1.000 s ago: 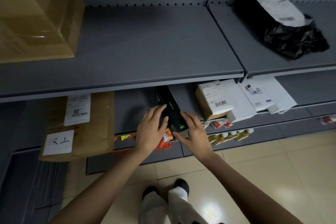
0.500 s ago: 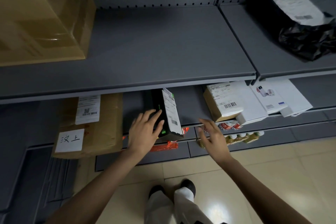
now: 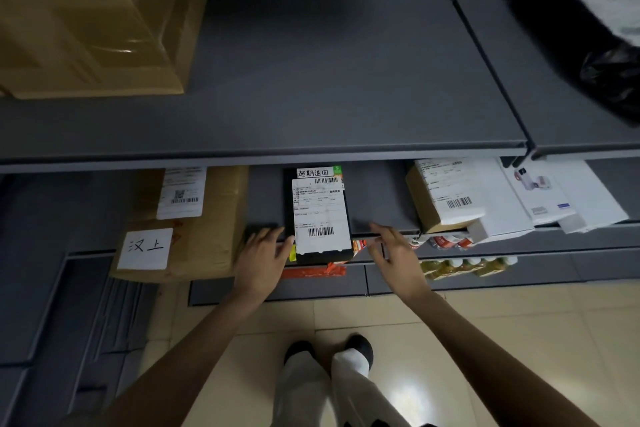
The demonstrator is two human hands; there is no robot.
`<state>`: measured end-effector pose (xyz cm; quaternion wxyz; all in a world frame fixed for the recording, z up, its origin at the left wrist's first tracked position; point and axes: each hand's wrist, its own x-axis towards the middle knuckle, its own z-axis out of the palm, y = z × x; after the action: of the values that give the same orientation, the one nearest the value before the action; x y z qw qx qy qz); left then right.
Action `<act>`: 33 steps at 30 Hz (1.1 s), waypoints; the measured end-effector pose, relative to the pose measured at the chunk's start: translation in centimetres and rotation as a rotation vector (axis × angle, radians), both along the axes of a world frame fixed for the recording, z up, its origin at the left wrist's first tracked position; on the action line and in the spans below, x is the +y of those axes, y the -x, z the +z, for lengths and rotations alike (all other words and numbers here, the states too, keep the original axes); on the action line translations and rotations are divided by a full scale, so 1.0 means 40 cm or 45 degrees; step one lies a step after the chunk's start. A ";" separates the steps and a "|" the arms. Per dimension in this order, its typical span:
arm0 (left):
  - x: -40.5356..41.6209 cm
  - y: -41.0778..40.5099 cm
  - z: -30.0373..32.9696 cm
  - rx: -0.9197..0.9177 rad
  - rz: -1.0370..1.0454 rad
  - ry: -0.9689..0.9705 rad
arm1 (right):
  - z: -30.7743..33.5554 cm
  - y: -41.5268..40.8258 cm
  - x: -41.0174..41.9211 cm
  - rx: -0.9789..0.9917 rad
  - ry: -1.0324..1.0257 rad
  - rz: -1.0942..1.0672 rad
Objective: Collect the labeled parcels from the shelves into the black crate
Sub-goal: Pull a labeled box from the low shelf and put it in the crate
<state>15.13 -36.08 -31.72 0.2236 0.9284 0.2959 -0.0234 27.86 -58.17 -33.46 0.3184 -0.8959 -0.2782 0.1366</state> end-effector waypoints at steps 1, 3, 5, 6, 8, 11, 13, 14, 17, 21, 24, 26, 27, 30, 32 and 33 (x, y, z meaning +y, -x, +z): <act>-0.003 0.001 -0.006 0.006 -0.007 0.005 | -0.005 0.000 0.017 0.030 0.034 0.012; -0.010 0.001 -0.014 -0.003 -0.025 0.035 | -0.012 0.002 0.048 0.103 0.105 0.035; -0.016 0.000 -0.023 -0.021 -0.037 0.081 | -0.014 0.010 0.072 0.136 0.128 0.064; -0.019 0.000 -0.026 -0.026 -0.043 0.097 | -0.017 0.016 0.079 0.143 0.108 0.073; -0.025 0.002 -0.028 -0.043 -0.053 0.116 | -0.021 0.031 0.083 0.169 0.055 0.065; -0.037 0.027 -0.035 -0.082 -0.104 0.133 | -0.030 0.057 0.064 0.202 -0.030 0.063; -0.045 0.046 -0.048 -0.096 -0.137 0.137 | -0.034 0.073 0.046 0.235 -0.056 0.058; -0.048 0.051 -0.054 -0.095 -0.138 0.148 | -0.036 0.079 0.040 0.259 -0.054 0.047; -0.054 0.059 -0.060 -0.081 -0.150 0.162 | -0.040 0.093 0.033 0.334 -0.034 0.027; -0.058 0.070 -0.052 -0.127 -0.177 0.112 | -0.039 0.099 0.037 0.340 -0.045 0.008; -0.059 0.084 -0.053 -0.154 -0.187 0.082 | -0.043 0.099 0.037 0.377 -0.064 0.001; -0.060 0.091 -0.058 -0.148 -0.205 0.076 | -0.043 0.099 0.033 0.401 -0.087 -0.019; -0.062 0.094 -0.061 -0.138 -0.218 0.070 | -0.041 0.099 0.031 0.417 -0.098 -0.032; -0.063 0.100 -0.057 -0.139 -0.258 0.050 | -0.040 0.104 0.027 0.476 -0.118 -0.075; -0.061 0.106 -0.053 -0.155 -0.284 0.031 | -0.039 0.111 0.026 0.509 -0.122 -0.109; -0.059 0.109 -0.050 -0.161 -0.296 0.017 | -0.037 0.114 0.027 0.524 -0.121 -0.127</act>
<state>10.78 -38.46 -33.73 0.2438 0.9545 0.1715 0.0074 23.31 -57.09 -34.96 0.4167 -0.8458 -0.1685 0.2875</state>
